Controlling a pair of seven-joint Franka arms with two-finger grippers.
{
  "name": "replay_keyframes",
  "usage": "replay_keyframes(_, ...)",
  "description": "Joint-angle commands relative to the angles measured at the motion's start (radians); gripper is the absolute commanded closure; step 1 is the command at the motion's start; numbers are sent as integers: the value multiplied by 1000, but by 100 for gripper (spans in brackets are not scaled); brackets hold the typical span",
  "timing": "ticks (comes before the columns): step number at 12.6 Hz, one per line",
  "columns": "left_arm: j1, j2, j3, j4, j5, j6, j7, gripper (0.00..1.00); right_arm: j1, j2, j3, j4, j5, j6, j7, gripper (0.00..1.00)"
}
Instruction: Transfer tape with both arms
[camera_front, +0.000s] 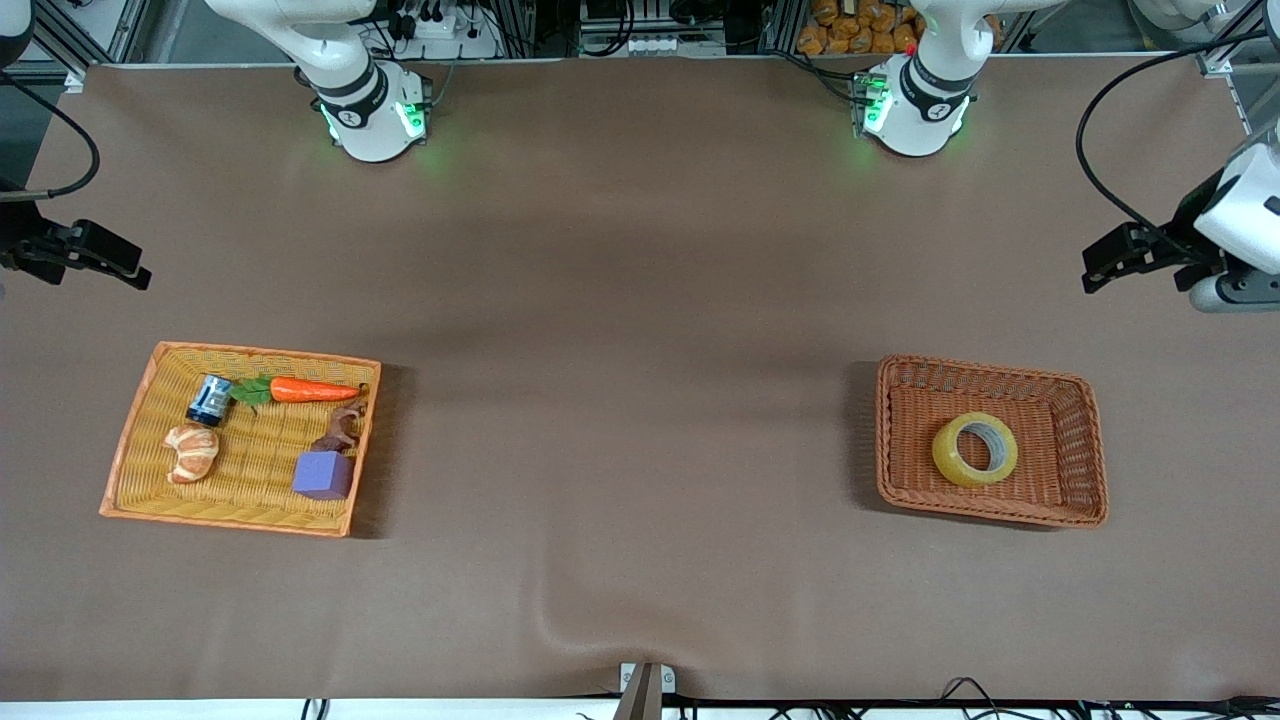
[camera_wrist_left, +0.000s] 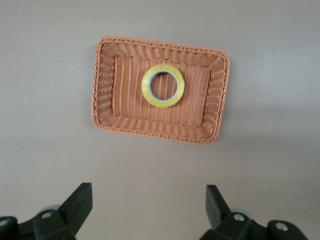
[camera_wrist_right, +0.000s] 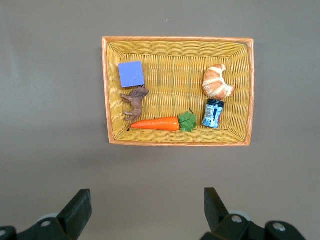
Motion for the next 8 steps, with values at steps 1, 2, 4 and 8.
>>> replay_keyframes(1,-32,-80,38,-78,-21,-5,-14,0,7,8,-2,19,-7,-13,16,0)
replay_keyframes(2,-46,-82,61,-75,-20,-5,-8,0,7,8,-2,19,-7,-13,16,0)
replay_keyframes(4,-52,-84,69,-67,-18,-22,12,0,7,11,-2,19,-7,-11,16,0)
replay_keyframes(8,-77,-79,79,-43,-20,-43,0,0,7,11,-2,19,-9,-8,16,0)
